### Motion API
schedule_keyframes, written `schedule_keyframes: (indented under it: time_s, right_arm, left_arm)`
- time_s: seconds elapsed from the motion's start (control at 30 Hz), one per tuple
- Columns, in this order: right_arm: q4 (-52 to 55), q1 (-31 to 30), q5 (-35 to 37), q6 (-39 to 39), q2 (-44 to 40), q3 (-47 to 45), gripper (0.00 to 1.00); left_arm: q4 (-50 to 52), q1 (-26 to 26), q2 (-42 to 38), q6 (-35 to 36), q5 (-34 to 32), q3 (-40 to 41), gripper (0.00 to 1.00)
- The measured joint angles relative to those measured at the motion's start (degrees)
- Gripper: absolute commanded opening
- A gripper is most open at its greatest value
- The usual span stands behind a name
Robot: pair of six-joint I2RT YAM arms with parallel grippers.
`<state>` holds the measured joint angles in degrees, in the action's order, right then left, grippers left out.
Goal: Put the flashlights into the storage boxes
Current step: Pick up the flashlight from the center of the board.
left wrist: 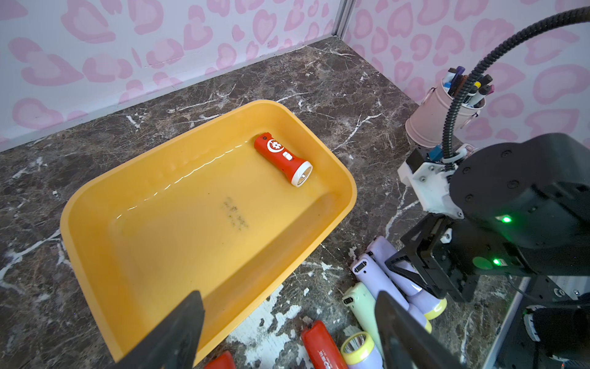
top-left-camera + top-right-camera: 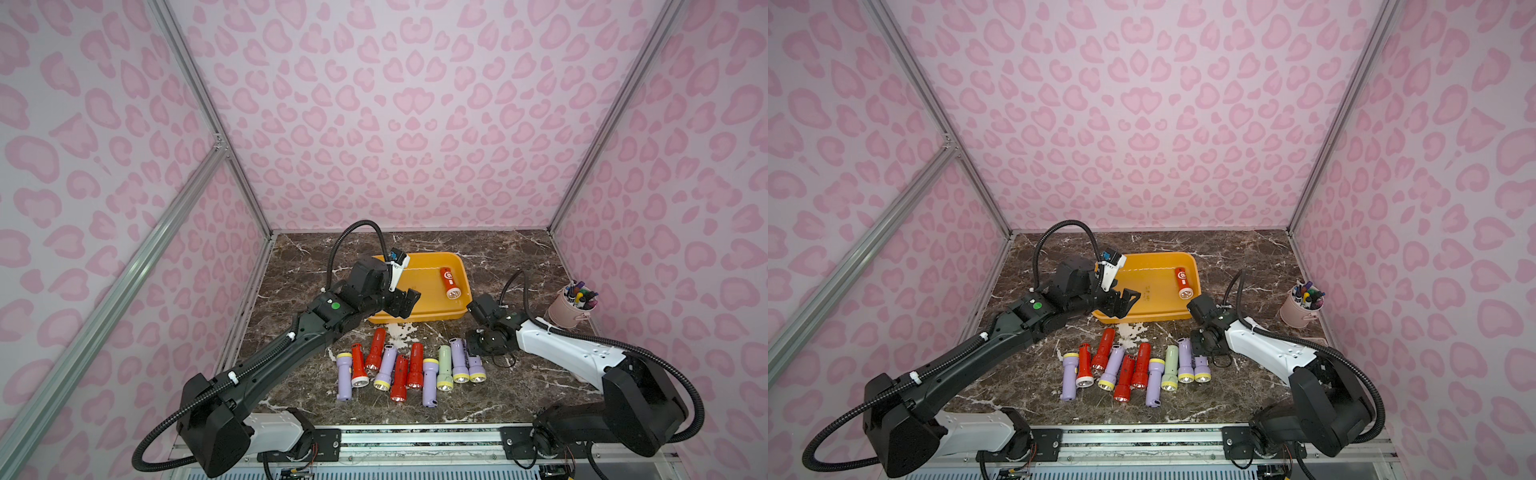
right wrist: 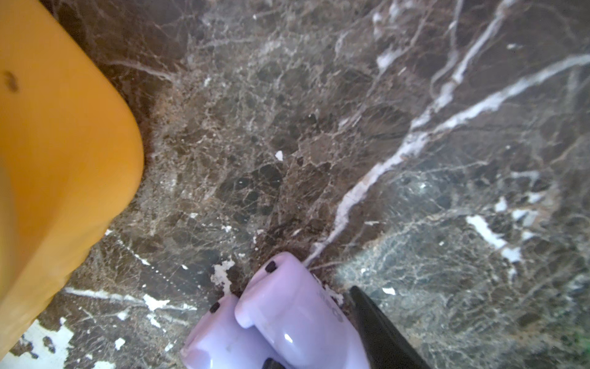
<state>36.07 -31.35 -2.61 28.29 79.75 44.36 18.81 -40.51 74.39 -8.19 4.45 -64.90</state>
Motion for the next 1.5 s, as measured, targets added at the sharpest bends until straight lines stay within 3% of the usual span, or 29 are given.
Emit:
schedule_keyframes:
  time_s: [0.93, 1.5]
  right_arm:
    - [-3.9, 0.0, 0.7, 2.2, 2.4, -2.0, 0.41]
    - [6.9, 0.0, 3.8, 1.9, -3.8, 12.5, 0.4]
  left_arm:
    - [1.0, 0.0, -4.8, -0.2, -1.3, 3.6, 0.85]
    - [1.0, 0.1, -2.8, 1.8, -1.3, 3.0, 0.85]
